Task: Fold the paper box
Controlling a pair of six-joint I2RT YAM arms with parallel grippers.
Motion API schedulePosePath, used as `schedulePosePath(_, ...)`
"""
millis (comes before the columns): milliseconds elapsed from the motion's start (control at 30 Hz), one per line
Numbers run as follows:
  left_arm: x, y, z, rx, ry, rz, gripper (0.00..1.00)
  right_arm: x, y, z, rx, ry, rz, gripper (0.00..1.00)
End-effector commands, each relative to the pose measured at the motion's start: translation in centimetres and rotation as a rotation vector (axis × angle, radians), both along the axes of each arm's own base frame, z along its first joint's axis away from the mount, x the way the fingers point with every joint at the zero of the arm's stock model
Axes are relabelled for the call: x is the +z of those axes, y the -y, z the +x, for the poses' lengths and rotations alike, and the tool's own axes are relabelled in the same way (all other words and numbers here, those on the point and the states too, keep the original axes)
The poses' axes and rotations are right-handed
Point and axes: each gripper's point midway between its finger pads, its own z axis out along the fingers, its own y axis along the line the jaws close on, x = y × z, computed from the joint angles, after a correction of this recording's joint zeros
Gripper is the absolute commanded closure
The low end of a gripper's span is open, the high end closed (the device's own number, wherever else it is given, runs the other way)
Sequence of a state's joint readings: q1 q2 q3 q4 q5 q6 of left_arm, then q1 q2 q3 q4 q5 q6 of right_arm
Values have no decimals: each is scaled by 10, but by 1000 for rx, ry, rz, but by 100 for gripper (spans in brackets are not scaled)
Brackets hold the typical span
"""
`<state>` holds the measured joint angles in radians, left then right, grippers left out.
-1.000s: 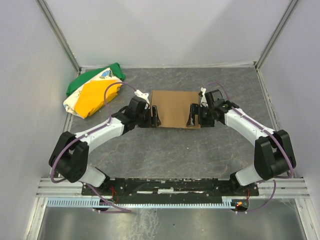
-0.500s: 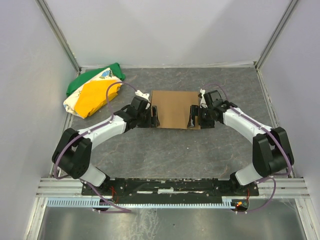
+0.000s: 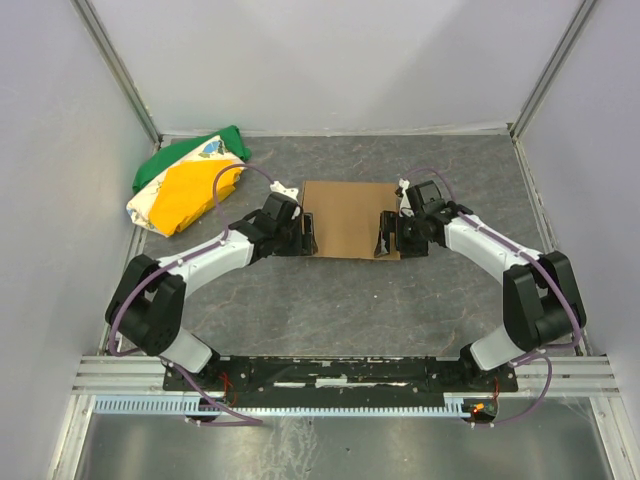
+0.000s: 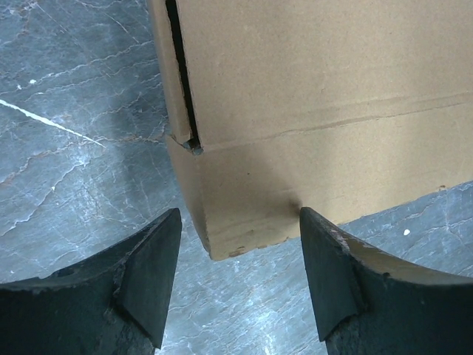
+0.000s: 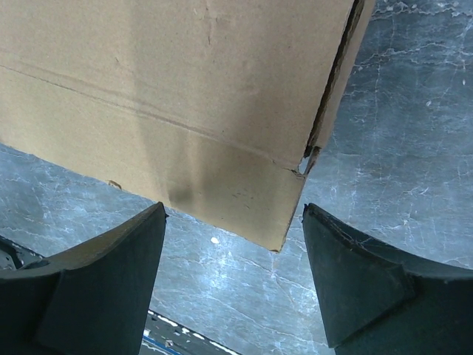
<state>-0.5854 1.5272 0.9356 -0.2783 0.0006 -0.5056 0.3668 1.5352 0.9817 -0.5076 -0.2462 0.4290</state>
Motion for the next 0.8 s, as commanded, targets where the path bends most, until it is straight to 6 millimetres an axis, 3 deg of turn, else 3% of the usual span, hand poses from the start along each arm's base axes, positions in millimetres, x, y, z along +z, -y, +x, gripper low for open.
schedulePosePath(0,9,8,10,-34,46,5,28,8,-7,14,19,57,11,18)
schedulePosePath(400,17,30,7,-81,45,-115,31,15,-8,13,22,69,25,18)
schedulePosePath(767,27,26,2,-78,50,-119,32,23,-7,12,19,81,25,18)
